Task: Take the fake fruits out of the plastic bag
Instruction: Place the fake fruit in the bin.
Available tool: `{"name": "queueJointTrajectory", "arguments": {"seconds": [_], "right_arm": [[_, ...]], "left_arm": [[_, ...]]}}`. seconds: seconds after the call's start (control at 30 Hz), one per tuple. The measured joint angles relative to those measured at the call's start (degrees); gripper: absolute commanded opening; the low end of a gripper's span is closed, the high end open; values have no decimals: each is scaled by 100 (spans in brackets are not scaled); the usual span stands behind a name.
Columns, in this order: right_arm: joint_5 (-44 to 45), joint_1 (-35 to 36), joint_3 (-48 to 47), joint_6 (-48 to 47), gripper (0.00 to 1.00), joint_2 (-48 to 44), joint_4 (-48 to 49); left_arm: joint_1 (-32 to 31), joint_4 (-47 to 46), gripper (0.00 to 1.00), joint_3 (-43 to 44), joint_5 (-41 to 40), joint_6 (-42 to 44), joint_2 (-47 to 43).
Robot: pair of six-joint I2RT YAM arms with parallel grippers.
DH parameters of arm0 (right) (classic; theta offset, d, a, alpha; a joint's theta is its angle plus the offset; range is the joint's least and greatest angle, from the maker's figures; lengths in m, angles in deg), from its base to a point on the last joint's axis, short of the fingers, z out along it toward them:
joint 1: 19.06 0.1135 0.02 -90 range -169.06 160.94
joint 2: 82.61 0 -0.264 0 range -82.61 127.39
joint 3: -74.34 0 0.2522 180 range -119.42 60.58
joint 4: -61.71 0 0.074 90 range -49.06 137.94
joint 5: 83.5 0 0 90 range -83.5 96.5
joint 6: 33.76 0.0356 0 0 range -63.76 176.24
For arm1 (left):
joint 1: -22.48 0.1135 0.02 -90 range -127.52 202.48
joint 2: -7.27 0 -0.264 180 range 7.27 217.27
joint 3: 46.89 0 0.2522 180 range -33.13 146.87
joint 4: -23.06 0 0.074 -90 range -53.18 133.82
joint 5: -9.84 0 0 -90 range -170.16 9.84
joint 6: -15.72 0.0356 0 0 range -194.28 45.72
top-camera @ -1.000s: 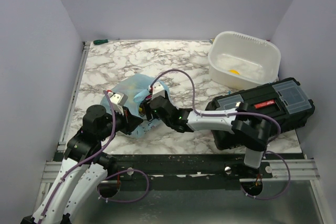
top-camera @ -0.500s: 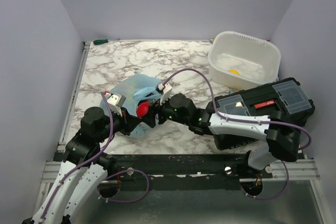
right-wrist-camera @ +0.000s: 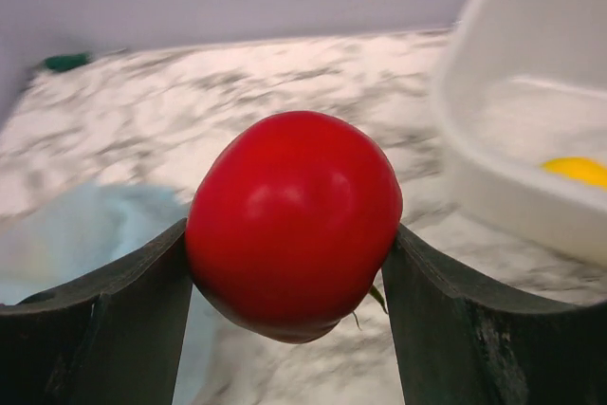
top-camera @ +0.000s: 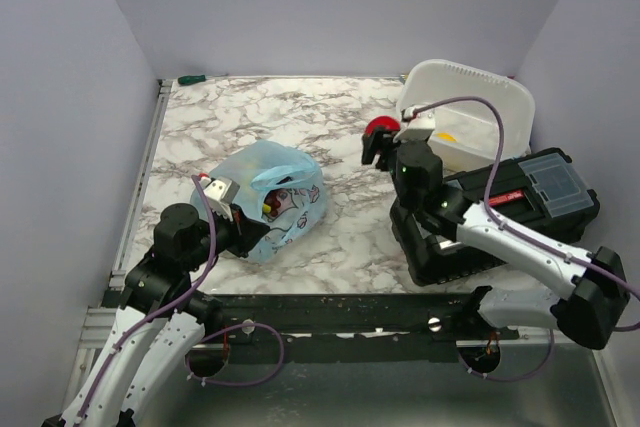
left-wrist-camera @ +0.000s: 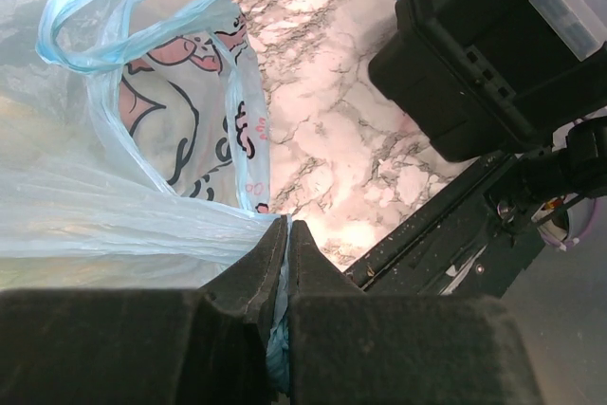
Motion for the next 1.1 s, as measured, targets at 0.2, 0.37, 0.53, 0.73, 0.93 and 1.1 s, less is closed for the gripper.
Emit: {"name": "queueJointTrajectory", "arguments": {"seconds": [0.2,0.37,0.53,0.73,0.93,1.1], "right_arm": [[-4,-1947,-1252,-214,1,1611,-470],[11,-2767,-2702,-361,1,3193,-1270],[-461,-3456,-4201,-376,4,4376,-2308],[-1287,-4124,-5899,-240,7,5639,-3534],[-1792,-4347,-6485,-219,18,6306,-4485],[-1961,-4310,-6979,-275,34,6673,-4977]], "left_arm": [[0,-4,0,0,-15,0,-2],[0,-9,0,0,-15,0,-2],[0,-13,0,0,-15,0,-28],[2,-17,0,2,-15,0,-44],[2,-17,0,0,-15,0,-42],[2,-17,0,0,-15,0,-11]]}}
